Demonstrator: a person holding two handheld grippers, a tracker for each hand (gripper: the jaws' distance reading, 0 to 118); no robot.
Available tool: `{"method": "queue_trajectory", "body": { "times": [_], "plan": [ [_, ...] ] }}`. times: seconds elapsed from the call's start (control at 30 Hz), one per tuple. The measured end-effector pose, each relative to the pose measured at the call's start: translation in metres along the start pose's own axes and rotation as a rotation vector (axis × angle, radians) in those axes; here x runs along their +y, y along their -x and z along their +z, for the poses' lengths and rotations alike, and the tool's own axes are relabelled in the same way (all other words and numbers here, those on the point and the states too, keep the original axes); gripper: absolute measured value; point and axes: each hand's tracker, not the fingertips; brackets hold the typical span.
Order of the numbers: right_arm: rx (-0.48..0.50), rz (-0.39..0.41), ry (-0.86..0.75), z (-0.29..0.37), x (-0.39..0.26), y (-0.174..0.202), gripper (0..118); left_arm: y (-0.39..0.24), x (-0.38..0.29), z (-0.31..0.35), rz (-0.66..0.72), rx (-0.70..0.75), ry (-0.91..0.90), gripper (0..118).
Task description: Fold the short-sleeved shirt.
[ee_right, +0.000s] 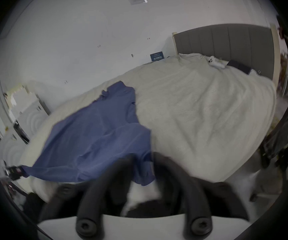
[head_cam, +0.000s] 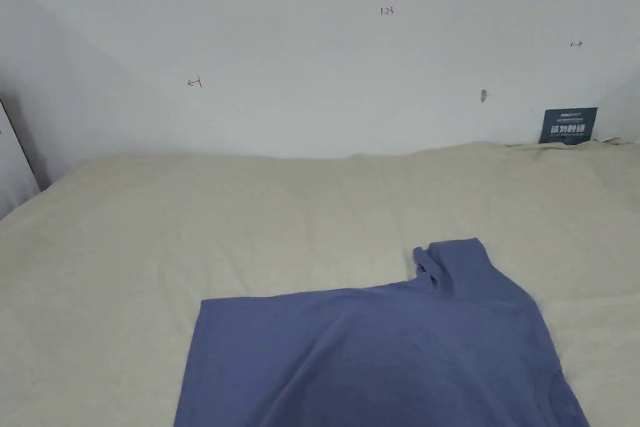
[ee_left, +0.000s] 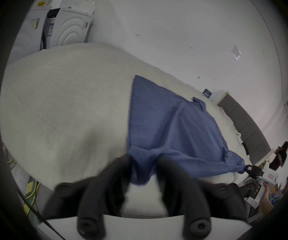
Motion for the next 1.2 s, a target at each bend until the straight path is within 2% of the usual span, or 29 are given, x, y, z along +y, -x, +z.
{"method": "queue_trajectory", "body": {
  "times": [0.03,0.07,0.17,0.23,0.27,0.3,0.37,0.53,0.63,0.77,0.8,0.83,0.87,0.9,0.93,1.0,1.2],
  "plan": [
    [-0.033,0.023,-0.011,0.003,-0.002,-0.003,84,0.004,-0.002,0.006,-0.008,0.033,-0.023,92],
    [-0.035,0.019,-0.019,0.008,-0.001,-0.008,84,0.007,-0.001,0.012,-0.020,0.045,-0.024,103],
    [-0.042,-0.002,-0.065,0.030,0.007,-0.013,84,0.008,0.008,0.040,0.009,0.021,-0.051,104],
    [0.063,-0.056,-0.072,0.036,0.018,-0.011,84,-0.001,0.018,0.056,-0.009,0.006,-0.096,104],
    [0.061,-0.065,-0.090,0.042,0.023,-0.006,84,-0.009,0.025,0.061,-0.024,0.018,-0.127,104],
    [0.053,-0.057,-0.083,0.047,0.030,0.003,84,-0.017,0.031,0.067,-0.038,0.019,-0.151,104],
    [0.139,-0.002,-0.135,0.054,0.043,0.023,84,-0.036,0.043,0.076,-0.074,-0.017,-0.202,104],
    [0.216,0.082,-0.187,0.067,0.066,0.077,84,-0.084,0.058,0.091,-0.124,-0.078,-0.340,102],
    [0.231,0.133,-0.218,0.073,0.071,0.099,84,-0.105,0.060,0.091,-0.148,-0.034,-0.356,100],
    [0.181,0.195,-0.242,0.079,0.071,0.118,83,-0.114,0.048,0.094,-0.254,-0.035,-0.427,66],
    [0.180,0.198,-0.245,0.079,0.069,0.119,82,-0.117,0.045,0.097,-0.267,-0.026,-0.403,56],
    [0.182,0.193,-0.246,0.079,0.067,0.120,74,-0.118,0.042,0.099,-0.273,-0.019,-0.378,49],
    [0.185,0.186,-0.242,0.080,0.064,0.121,49,-0.117,0.038,0.099,-0.278,-0.015,-0.358,37],
    [0.203,0.171,-0.234,0.080,0.061,0.121,18,-0.113,0.034,0.097,-0.272,-0.025,-0.335,14],
    [0.214,0.160,-0.223,0.080,0.057,0.122,0,-0.109,0.028,0.097,-0.230,-0.039,-0.328,2],
    [0.204,0.158,-0.215,0.076,0.049,0.124,0,-0.103,0.019,0.097,-0.169,-0.067,-0.328,1],
    [0.226,0.168,-0.141,0.071,0.039,0.130,0,-0.080,0.011,0.095,-0.104,-0.006,-0.271,1]
  ]
}}
